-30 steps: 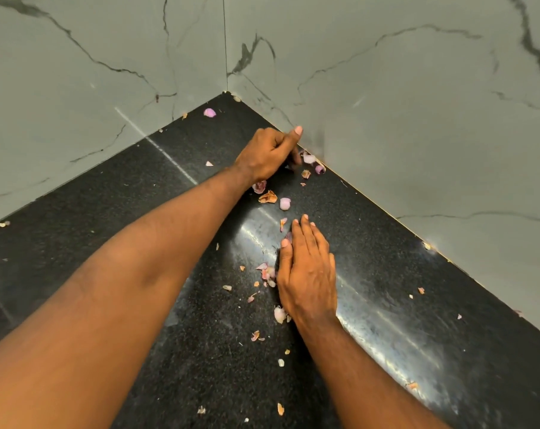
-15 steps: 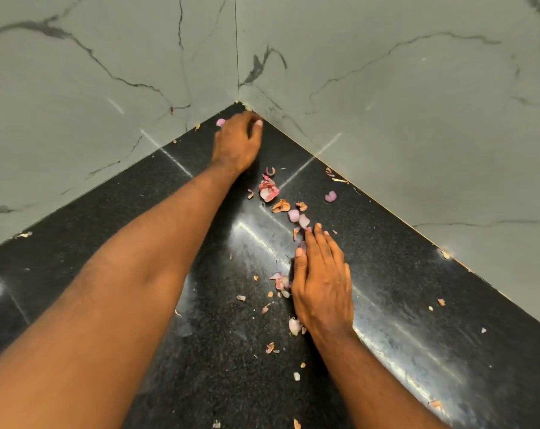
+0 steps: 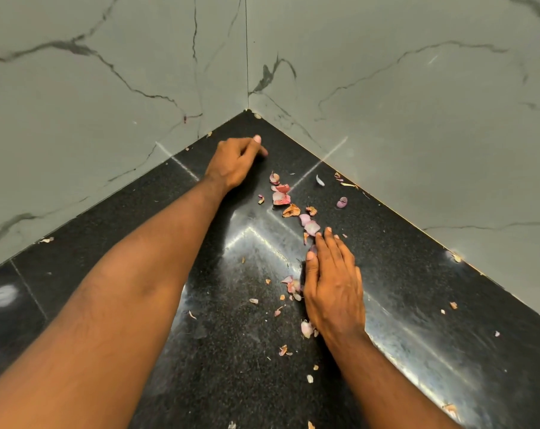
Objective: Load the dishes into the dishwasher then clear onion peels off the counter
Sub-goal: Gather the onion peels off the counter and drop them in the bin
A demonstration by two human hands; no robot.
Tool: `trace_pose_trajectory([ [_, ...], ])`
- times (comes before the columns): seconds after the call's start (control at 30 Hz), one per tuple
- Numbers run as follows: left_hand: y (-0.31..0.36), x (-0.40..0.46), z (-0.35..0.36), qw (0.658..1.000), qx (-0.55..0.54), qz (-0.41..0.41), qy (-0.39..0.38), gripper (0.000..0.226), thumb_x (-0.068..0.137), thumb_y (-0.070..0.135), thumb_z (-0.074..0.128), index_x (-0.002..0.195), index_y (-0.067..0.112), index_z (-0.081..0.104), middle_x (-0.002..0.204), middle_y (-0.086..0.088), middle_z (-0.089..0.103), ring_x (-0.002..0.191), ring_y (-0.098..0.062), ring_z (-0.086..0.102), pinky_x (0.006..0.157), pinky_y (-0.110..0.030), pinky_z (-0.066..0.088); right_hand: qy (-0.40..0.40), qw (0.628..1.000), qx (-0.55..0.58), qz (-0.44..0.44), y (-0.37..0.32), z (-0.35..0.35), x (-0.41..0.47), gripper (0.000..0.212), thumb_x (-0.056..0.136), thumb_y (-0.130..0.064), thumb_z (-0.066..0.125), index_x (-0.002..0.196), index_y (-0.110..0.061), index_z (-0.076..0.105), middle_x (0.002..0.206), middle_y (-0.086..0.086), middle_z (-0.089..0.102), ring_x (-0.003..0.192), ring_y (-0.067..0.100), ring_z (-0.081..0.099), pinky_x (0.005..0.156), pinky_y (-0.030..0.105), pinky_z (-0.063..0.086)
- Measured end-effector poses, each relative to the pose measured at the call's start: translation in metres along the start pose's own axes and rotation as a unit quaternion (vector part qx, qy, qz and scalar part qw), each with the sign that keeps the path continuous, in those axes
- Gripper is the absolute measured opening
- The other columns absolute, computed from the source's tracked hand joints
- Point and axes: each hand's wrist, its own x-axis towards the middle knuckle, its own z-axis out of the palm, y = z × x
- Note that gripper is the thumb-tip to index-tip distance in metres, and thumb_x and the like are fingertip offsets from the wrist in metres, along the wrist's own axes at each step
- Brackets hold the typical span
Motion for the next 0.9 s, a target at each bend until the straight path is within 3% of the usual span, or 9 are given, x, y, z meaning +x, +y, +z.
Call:
trace_pose_trajectory([
  [0.1, 0.012, -0.007, 0.009, 0.990, -0.131, 0.015, 0.054, 0.053, 0.109, 0.047, 0.044, 0.085, 0.009, 0.074, 0.077, -0.007, 0.076, 0.066, -0.025, 0.073, 0.068, -0.041, 0.059, 0.002, 1.000, 0.003, 0.000, 0.000, 0.000, 0.000, 0.051, 0.113, -0.043, 0.029, 0.161, -0.029, 0.035, 0.169, -0.012, 0.029, 0.155, 0.008, 0.020, 0.124, 0.037, 0.024],
  [0.27, 0.020, -0.008, 0.033, 0.985, 0.079, 0.022, -0.154, 0.062, 0.104, 0.067, 0.029, 0.146, 0.030, 0.057, 0.158, -0.005, 0.048, 0.149, -0.025, 0.039, 0.124, -0.051, 0.027, 0.006, 1.000, 0.004, -0.001, 0.000, 0.000, 0.000, 0.050, 0.113, -0.043, 0.029, 0.161, -0.030, 0.036, 0.168, -0.012, 0.030, 0.155, 0.007, 0.021, 0.124, 0.037, 0.025],
  [0.47, 0.063, -0.023, 0.052, 0.960, -0.121, 0.084, -0.237, 0.053, 0.109, 0.047, 0.042, 0.112, 0.005, 0.074, 0.105, -0.005, 0.078, 0.095, -0.020, 0.076, 0.095, -0.051, 0.058, 0.007, 1.000, 0.000, 0.001, -0.001, 0.000, 0.001, 0.050, 0.113, -0.042, 0.030, 0.160, -0.029, 0.036, 0.168, -0.012, 0.030, 0.155, 0.006, 0.020, 0.122, 0.032, 0.022],
  [0.57, 0.068, -0.017, 0.070, 0.960, 0.112, 0.158, -0.201, 0.068, 0.102, 0.067, 0.033, 0.152, 0.024, 0.048, 0.157, -0.003, 0.049, 0.148, -0.019, 0.041, 0.123, -0.050, 0.032, 0.013, 1.000, 0.001, 0.002, 0.000, 0.001, 0.001, 0.050, 0.113, -0.041, 0.031, 0.160, -0.028, 0.039, 0.167, -0.011, 0.033, 0.154, 0.007, 0.022, 0.125, 0.034, 0.023],
  [0.63, 0.071, -0.019, 0.082, 0.907, 0.250, 0.165, -0.296, 0.085, 0.097, 0.078, 0.023, 0.164, 0.026, 0.022, 0.173, -0.005, 0.013, 0.160, -0.021, 0.005, 0.129, -0.053, 0.005, 0.011, 1.000, 0.002, 0.002, -0.001, 0.002, 0.001, 0.051, 0.113, -0.042, 0.030, 0.160, -0.026, 0.039, 0.167, -0.010, 0.034, 0.154, 0.008, 0.022, 0.126, 0.036, 0.025],
  [0.7, 0.081, -0.029, 0.085, 0.874, 0.230, 0.197, -0.381, 0.073, 0.102, 0.070, 0.031, 0.157, 0.022, 0.043, 0.166, -0.007, 0.032, 0.156, -0.019, 0.025, 0.129, -0.050, 0.015, 0.009, 1.000, 0.003, 0.003, 0.000, 0.002, 0.001, 0.051, 0.113, -0.043, 0.029, 0.159, -0.024, 0.040, 0.166, -0.008, 0.035, 0.154, 0.009, 0.023, 0.126, 0.038, 0.025],
  [0.77, 0.092, -0.039, 0.085, 0.910, 0.018, 0.151, -0.386, 0.057, 0.107, 0.056, 0.041, 0.119, 0.012, 0.075, 0.122, -0.008, 0.075, 0.116, -0.018, 0.070, 0.108, -0.047, 0.051, 0.014, 1.000, 0.004, 0.000, 0.000, 0.001, 0.002, 0.051, 0.113, -0.042, 0.029, 0.159, -0.023, 0.040, 0.165, -0.008, 0.037, 0.154, 0.009, 0.024, 0.125, 0.036, 0.025],
  [0.83, 0.098, -0.042, 0.084, 0.939, -0.057, 0.143, -0.309, 0.062, 0.107, 0.055, 0.041, 0.097, 0.006, 0.076, 0.092, -0.006, 0.079, 0.085, -0.019, 0.077, 0.087, -0.046, 0.061, 0.018, 1.000, 0.004, -0.002, 0.000, 0.001, 0.003, 0.050, 0.112, -0.041, 0.030, 0.159, -0.024, 0.041, 0.165, -0.008, 0.037, 0.154, 0.009, 0.024, 0.124, 0.034, 0.024],
  [0.9, 0.097, -0.036, 0.089, 0.944, 0.062, 0.222, -0.234, 0.065, 0.105, 0.064, 0.033, 0.118, 0.012, 0.071, 0.116, -0.006, 0.075, 0.109, -0.019, 0.070, 0.100, -0.048, 0.054, 0.022, 1.000, -0.002, 0.000, 0.000, 0.002, 0.003, 0.050, 0.112, -0.040, 0.032, 0.158, -0.023, 0.042, 0.165, -0.007, 0.037, 0.154, 0.009, 0.024, 0.124, 0.033, 0.023],
])
